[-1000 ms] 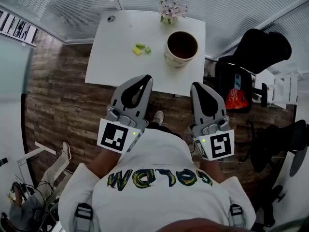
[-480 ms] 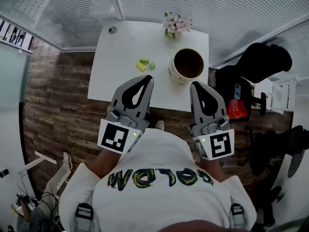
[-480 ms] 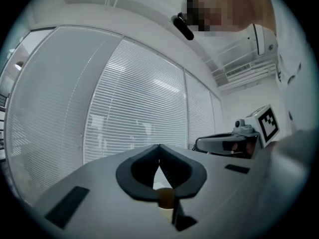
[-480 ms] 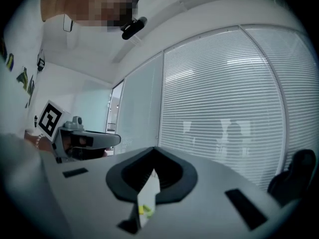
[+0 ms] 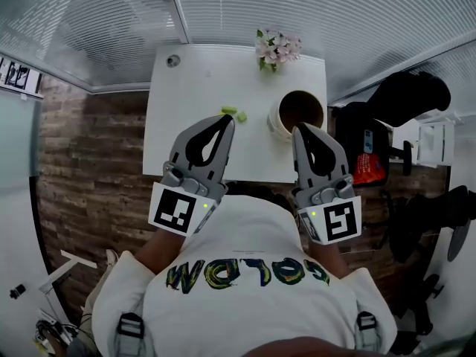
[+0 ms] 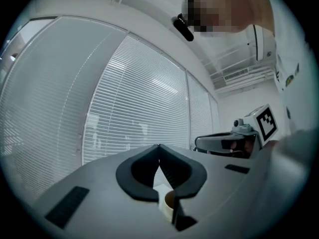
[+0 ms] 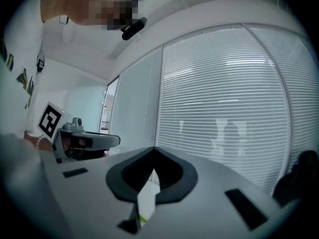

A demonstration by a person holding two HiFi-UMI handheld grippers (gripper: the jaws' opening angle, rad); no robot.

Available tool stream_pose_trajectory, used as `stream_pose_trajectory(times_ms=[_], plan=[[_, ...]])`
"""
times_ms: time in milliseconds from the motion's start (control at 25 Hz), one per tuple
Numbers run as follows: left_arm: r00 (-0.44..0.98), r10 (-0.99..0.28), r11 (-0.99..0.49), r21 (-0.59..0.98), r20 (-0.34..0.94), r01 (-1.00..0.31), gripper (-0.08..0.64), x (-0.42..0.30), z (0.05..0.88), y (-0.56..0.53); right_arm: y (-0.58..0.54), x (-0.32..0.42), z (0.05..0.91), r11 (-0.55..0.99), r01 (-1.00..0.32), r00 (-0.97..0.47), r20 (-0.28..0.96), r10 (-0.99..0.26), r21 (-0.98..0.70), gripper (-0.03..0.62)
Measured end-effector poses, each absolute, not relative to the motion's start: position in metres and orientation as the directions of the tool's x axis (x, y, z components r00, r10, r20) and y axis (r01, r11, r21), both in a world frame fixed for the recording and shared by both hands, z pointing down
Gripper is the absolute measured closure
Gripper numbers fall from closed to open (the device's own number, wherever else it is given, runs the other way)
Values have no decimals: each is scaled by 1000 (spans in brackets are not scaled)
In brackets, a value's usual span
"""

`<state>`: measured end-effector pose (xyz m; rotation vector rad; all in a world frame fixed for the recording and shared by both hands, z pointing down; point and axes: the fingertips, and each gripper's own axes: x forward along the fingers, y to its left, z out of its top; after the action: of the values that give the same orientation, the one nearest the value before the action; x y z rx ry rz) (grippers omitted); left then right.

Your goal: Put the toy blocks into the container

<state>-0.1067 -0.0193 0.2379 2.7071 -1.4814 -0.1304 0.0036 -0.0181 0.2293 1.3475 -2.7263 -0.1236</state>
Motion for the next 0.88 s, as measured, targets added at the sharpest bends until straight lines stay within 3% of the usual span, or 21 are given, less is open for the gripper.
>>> stream_pose_trajectory(times_ms=[880], plan=[[591, -806, -589, 70, 16, -805, 546, -115, 268, -67, -57, 1, 245, 565, -817, -560, 77, -825, 116, 584]])
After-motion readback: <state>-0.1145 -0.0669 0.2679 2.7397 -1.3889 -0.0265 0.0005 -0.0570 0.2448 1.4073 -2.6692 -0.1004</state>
